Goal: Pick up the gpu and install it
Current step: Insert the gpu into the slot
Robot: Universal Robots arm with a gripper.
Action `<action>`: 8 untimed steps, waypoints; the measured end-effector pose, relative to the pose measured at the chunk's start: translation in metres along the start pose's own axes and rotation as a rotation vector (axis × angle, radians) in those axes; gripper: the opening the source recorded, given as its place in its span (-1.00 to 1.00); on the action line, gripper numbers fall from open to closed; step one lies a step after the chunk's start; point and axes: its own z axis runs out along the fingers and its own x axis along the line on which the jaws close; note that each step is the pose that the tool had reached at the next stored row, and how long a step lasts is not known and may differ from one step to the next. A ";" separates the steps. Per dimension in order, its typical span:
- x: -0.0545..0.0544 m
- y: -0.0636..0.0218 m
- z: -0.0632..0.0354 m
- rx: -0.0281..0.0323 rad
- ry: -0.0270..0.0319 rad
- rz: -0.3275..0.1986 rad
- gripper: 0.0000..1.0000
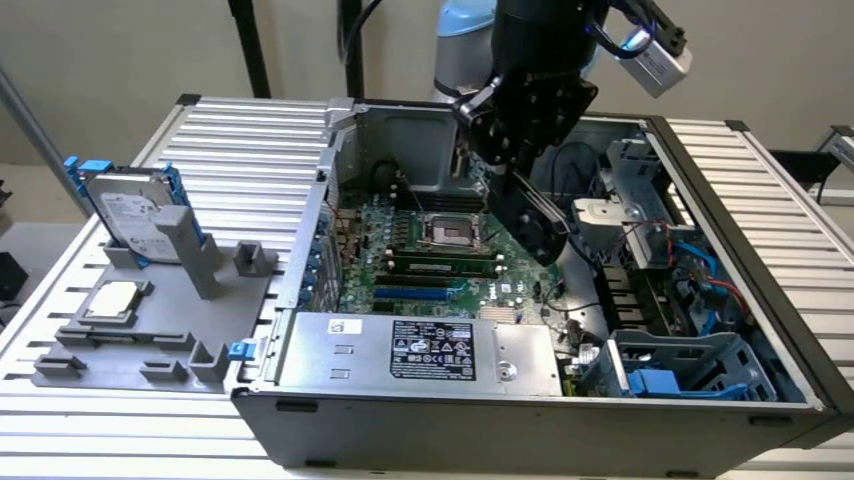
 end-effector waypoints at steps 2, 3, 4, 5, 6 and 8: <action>0.000 0.0000 0.0015 0.0001 -0.0012 -0.037 -0.47; 0.000 0.0001 0.0023 0.0001 -0.0020 -0.056 -0.47; 0.000 0.0001 0.0032 -0.0001 -0.0028 -0.074 -0.47; 0.000 0.0001 0.0041 -0.0003 -0.0037 -0.091 -0.47; 0.000 0.0001 0.0050 -0.0006 -0.0048 -0.110 -0.47; 0.000 0.0002 0.0068 -0.0015 -0.0070 -0.146 -0.47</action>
